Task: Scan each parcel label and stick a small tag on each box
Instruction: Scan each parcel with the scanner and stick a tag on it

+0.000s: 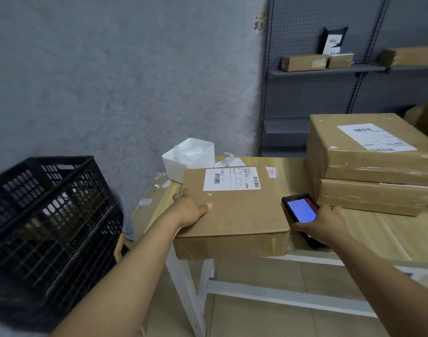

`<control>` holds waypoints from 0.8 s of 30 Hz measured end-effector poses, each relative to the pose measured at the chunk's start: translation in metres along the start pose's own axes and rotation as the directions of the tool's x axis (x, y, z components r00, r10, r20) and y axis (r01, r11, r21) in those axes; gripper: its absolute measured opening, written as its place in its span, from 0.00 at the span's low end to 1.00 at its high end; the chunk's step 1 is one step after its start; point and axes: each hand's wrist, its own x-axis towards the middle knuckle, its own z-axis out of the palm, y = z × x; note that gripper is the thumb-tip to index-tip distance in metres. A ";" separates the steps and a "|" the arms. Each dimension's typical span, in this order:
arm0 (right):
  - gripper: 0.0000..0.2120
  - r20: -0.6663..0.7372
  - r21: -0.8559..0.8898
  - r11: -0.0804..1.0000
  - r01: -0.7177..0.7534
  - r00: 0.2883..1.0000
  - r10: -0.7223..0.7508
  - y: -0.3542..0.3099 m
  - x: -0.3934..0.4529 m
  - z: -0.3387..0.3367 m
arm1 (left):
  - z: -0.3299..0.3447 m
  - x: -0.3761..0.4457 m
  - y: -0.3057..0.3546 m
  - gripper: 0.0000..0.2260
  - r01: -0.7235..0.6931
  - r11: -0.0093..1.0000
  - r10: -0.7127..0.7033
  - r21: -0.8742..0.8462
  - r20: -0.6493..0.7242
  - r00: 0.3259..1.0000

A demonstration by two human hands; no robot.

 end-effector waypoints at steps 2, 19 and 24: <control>0.38 -0.037 0.115 0.993 0.004 0.999 0.001 -0.006 0.004 -0.011 | 0.000 -0.001 0.000 0.38 -0.002 1.000 0.002 -0.009 -0.001 1.000; 0.36 0.123 -0.375 0.790 0.485 0.871 -0.476 -0.122 -0.040 -0.099 | -0.004 -0.009 0.005 0.38 0.012 1.000 -0.012 0.010 0.007 1.000; 0.37 0.149 -0.415 0.748 0.517 0.850 -0.505 -0.125 -0.044 -0.106 | -0.003 -0.009 0.006 0.38 0.011 1.000 -0.012 0.007 0.009 1.000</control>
